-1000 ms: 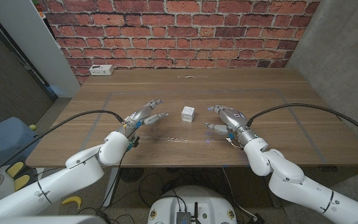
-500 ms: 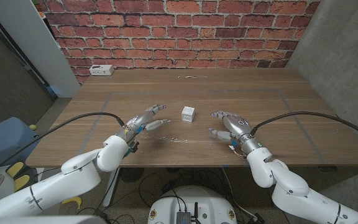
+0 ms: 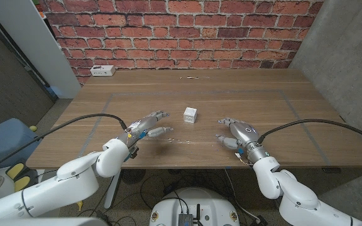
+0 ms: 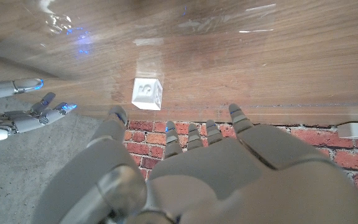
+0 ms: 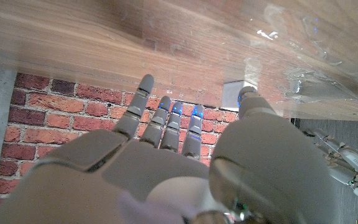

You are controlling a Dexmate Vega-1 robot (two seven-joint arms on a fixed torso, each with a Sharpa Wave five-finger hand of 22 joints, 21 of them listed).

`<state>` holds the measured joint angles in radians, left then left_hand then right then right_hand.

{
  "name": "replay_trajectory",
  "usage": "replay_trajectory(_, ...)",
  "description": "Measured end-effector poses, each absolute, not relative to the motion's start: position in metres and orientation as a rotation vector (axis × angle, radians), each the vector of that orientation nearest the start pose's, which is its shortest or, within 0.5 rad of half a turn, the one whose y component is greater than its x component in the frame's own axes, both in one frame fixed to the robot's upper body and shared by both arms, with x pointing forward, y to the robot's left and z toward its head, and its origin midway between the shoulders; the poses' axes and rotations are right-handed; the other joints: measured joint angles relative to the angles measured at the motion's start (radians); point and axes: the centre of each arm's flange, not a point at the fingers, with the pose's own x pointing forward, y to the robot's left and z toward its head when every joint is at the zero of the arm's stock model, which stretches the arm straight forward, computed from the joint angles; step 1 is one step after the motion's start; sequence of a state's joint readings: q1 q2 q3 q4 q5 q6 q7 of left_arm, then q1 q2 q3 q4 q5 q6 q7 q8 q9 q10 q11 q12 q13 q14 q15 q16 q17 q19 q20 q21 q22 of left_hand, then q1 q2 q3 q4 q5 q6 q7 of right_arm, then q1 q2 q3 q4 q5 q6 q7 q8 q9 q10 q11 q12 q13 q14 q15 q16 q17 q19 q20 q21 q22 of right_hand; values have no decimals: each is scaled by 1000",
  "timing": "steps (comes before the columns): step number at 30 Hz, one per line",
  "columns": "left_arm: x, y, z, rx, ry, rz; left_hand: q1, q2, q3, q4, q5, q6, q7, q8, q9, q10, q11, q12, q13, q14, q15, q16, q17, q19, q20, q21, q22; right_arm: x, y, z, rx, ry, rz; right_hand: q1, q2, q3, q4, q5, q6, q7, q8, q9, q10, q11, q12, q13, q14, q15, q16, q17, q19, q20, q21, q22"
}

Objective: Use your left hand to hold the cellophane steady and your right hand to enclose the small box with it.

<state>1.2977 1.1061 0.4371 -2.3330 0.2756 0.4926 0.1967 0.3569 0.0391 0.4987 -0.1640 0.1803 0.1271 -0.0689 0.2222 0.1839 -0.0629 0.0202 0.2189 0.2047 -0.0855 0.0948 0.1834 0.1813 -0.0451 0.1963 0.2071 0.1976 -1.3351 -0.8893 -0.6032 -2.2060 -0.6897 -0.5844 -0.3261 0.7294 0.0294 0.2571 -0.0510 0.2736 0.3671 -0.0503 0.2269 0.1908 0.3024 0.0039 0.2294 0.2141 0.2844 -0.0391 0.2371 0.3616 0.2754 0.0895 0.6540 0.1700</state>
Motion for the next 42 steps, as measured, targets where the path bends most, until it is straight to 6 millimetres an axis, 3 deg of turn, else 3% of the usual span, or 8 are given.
replay_trajectory(5,461,218,-83,1298,-465,-87,9,-1,0,0,0,27,8,4,0,16,-2,8,0,6,-1,9,0,19,0,9,-2,464,-200,-145,-1367,-522,-157,5,5,6,-6,-4,7,-3,0,0,2,2,0,-5,2,2,0,-5,0,0,-6,0)
replay_trajectory(16,446,211,-88,1404,-436,-75,50,-26,-6,-8,0,66,-2,9,0,30,-10,11,-5,23,-6,10,0,47,4,16,-2,453,-207,-154,-1375,-485,-181,16,-6,10,-26,-7,19,-5,0,0,14,-11,0,-5,9,-2,0,-14,14,3,-8,0)
replay_trajectory(32,430,205,-85,1582,-386,-52,152,-118,-21,-18,17,168,-15,37,0,64,-36,16,-5,34,-6,10,0,65,-14,16,-12,437,-212,-164,-1386,-440,-213,8,-24,2,-34,-15,32,-3,0,0,18,-7,0,-5,19,-2,0,-23,20,2,-15,0)
replay_trajectory(38,424,204,-86,1636,-363,-60,192,-141,-28,-19,26,201,-26,40,0,70,-42,21,-5,34,-6,10,0,65,-14,16,-12,433,-212,-167,-1386,-424,-220,3,-28,-3,-39,-15,42,-3,0,0,18,-7,0,-5,19,-2,0,-23,20,2,-23,0)
replay_trajectory(42,422,204,-85,1668,-345,-58,233,-153,-29,-18,34,240,-55,53,0,77,-48,21,-5,28,0,10,0,65,-14,10,-12,430,-212,-169,-1388,-416,-227,4,-28,-3,-39,-15,42,-3,0,0,18,-7,0,-5,19,-2,0,-23,20,2,-23,0)
